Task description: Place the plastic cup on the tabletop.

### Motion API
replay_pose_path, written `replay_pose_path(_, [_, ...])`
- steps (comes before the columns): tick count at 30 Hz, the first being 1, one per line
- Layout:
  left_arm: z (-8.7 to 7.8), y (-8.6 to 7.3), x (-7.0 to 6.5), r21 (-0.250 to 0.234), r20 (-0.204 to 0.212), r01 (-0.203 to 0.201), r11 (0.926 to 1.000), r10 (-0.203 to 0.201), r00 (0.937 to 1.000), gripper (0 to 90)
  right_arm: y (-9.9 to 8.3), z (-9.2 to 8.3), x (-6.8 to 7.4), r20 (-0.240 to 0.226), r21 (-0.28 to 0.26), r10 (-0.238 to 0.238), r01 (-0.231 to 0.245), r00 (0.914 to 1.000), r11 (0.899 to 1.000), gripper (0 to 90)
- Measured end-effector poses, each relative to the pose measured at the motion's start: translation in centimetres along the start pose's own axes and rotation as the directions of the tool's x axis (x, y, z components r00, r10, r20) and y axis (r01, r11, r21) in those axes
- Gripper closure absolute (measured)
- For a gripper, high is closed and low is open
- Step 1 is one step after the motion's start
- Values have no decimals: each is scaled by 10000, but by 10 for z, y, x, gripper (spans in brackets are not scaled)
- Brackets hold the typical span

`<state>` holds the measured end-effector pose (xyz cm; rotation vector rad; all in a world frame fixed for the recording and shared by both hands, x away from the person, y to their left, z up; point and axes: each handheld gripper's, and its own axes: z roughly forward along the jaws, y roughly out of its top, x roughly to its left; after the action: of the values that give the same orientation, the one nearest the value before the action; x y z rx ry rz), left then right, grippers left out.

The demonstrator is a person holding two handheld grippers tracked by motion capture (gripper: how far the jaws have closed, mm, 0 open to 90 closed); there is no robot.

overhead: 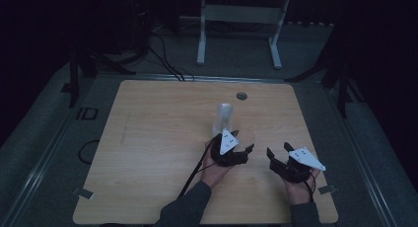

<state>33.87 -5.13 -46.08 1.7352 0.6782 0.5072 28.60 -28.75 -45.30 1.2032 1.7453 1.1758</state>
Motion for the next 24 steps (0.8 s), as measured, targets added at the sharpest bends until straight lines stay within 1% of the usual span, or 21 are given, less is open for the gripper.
replay_pose_path(12, [2,-10,1,163,130,104,9998,-106,9999,284,0,0,-1,32,19,2,-2,10000,10000,308])
replay_pose_path(24, [6,-19,2,394,144,180,9991,-185,9997,284,-1,-1,-1,61,-8,18,-18,10000,10000,306])
